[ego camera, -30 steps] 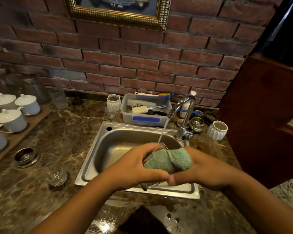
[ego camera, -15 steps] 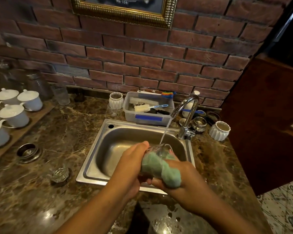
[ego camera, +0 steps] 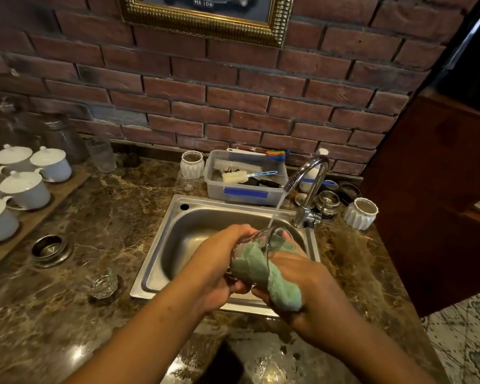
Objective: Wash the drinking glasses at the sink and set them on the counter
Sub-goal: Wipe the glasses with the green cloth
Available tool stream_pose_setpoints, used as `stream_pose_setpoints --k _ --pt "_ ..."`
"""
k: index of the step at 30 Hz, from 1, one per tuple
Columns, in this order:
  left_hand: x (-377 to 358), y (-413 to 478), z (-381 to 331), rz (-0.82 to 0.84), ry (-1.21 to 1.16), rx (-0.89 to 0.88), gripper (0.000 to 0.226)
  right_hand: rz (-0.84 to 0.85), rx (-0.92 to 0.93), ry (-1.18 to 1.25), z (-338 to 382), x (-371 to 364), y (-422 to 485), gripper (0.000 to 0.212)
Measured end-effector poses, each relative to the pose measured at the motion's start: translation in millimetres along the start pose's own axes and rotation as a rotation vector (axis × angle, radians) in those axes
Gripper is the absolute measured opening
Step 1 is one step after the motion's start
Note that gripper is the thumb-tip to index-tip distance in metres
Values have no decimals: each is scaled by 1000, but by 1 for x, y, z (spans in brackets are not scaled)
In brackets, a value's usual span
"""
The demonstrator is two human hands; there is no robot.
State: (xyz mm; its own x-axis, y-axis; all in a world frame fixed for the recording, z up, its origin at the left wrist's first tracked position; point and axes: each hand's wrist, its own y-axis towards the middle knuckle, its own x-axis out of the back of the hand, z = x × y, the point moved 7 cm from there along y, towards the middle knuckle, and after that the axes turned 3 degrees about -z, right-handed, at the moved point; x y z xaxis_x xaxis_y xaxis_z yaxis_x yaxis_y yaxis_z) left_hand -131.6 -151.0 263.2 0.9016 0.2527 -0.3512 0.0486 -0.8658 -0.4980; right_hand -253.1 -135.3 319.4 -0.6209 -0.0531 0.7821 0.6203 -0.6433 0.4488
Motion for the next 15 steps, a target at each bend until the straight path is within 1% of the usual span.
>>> stream_pose_setpoints --k 1,2,3,5,7,8,9,10,11,12,13,15 --pt "0 0 -1 -8 6 -25 26 -11 -2 11 0 2 0 17" --pt "0 1 -5 -25 28 -120 28 -46 -35 77 1 3 0 15" --pt "-1 -1 -13 -45 54 -271 28 -99 -124 230 1 4 1 15" --pt "-3 -12 -35 -62 151 -654 27 -244 -405 730 -2 -5 0 21" --pt "-2 -25 -50 -58 360 -1017 29 -365 -673 1206 -4 -23 -4 28" --pt "-2 -29 -53 -49 474 -1141 31 -382 -769 1380 -4 -30 -5 28" --pt "-3 -32 -54 -36 565 -1217 33 -380 -840 1493 -4 -33 -5 29" --pt "-4 -32 -53 -23 616 -1244 34 -369 -881 1545 -5 -32 -4 32" --pt "-5 -31 -52 -12 626 -1218 34 -362 -870 1511 -7 -29 -3 33" --pt "-7 -28 -51 3 590 -1135 33 -357 -818 1378 -8 -22 -2 30" --pt "-9 -24 -49 19 501 -1002 30 -352 -737 1191 -9 -13 0 26" --pt "-13 -13 -41 36 278 -657 25 -311 -529 800 -6 2 1 19"
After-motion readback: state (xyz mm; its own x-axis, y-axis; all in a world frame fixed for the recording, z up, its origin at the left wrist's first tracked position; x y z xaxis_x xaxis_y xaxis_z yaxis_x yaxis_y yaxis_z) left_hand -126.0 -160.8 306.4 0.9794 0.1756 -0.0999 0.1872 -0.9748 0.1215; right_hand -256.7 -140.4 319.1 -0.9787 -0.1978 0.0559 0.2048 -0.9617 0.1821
